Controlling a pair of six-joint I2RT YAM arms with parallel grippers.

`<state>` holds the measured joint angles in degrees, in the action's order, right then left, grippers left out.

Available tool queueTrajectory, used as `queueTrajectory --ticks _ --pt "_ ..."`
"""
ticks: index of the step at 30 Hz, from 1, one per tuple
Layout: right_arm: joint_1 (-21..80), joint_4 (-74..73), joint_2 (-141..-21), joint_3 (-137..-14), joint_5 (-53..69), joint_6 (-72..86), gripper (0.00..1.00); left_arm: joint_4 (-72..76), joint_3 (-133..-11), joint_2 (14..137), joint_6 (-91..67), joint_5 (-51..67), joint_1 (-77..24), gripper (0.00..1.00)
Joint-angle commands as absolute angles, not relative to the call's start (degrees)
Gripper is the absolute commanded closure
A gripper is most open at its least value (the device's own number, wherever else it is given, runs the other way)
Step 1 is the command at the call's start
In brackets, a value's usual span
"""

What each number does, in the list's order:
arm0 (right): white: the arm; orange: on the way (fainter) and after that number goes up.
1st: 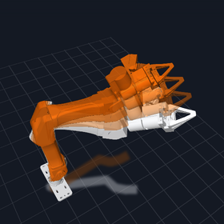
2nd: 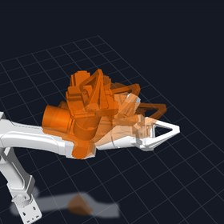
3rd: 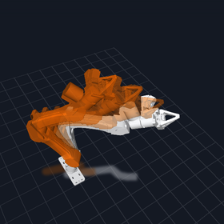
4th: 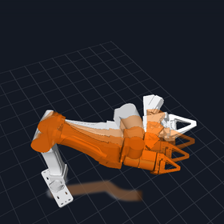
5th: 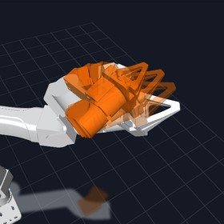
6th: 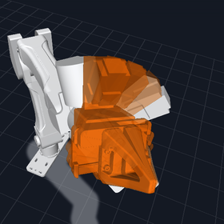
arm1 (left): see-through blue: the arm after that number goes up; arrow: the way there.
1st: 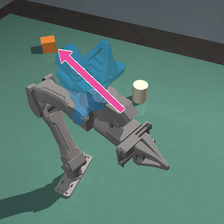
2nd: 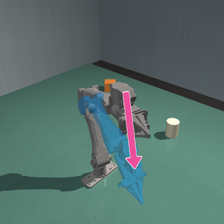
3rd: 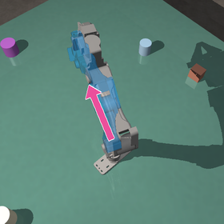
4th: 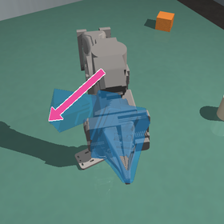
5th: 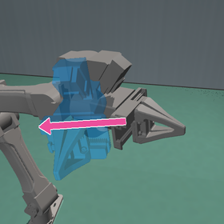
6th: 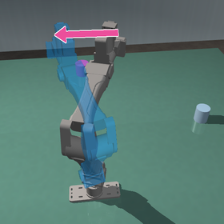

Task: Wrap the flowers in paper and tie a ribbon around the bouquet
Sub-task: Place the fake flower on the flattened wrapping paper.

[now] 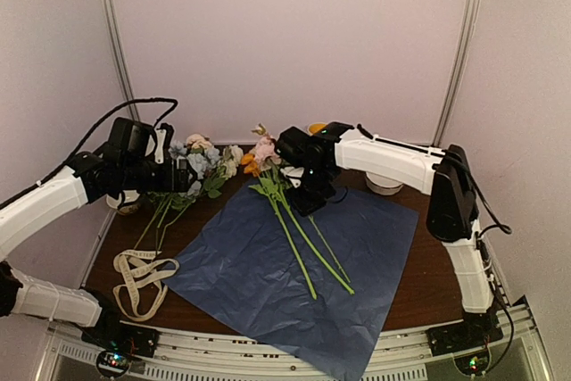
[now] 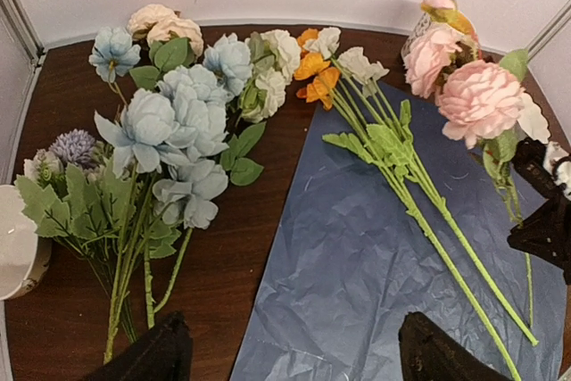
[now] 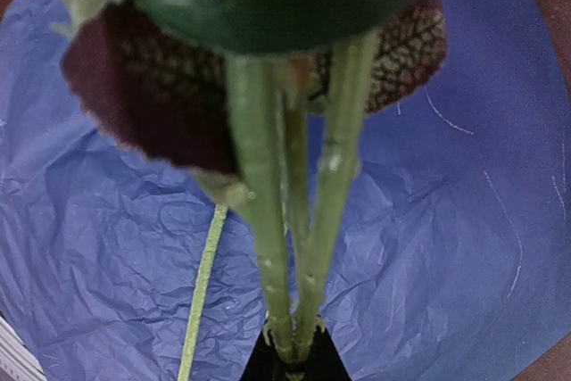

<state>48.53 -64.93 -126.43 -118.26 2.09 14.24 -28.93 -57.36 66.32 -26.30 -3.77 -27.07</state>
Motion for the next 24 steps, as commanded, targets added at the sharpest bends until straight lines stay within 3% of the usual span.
queueTrajectory --ticks 1,5,10,13,16,19,24 --pt "48.18 -68.21 -129.66 -123.53 0.26 13.40 1.00 -29.55 -56.03 67.32 -26.71 -2.04 -25.90 0.16" --pt "48.16 -67.00 -131.85 -123.50 0.20 14.18 0.92 -29.56 -55.39 67.85 -26.77 -1.81 -25.08 0.17" --pt "48.01 -66.10 -132.62 -123.25 0.25 14.59 0.72 -29.55 -55.46 68.65 -26.03 -2.11 -23.96 0.17" --pt "47.99 -66.09 -132.11 -122.86 0.07 14.59 0.66 -30.83 -55.38 69.96 -26.67 -1.38 -20.77 0.18" --pt "47.99 -65.63 -130.70 -121.50 -0.24 14.58 0.65 -29.85 -54.12 71.55 -27.31 1.43 -15.70 0.30" --pt "47.99 -64.62 -128.76 -119.69 -0.35 14.59 0.64 -28.26 -53.16 73.68 -27.30 2.72 -10.87 0.47" --pt "48.02 -63.77 -125.86 -116.33 -0.22 14.25 0.63 -26.43 -53.08 78.69 -26.11 2.39 -4.96 0.62"
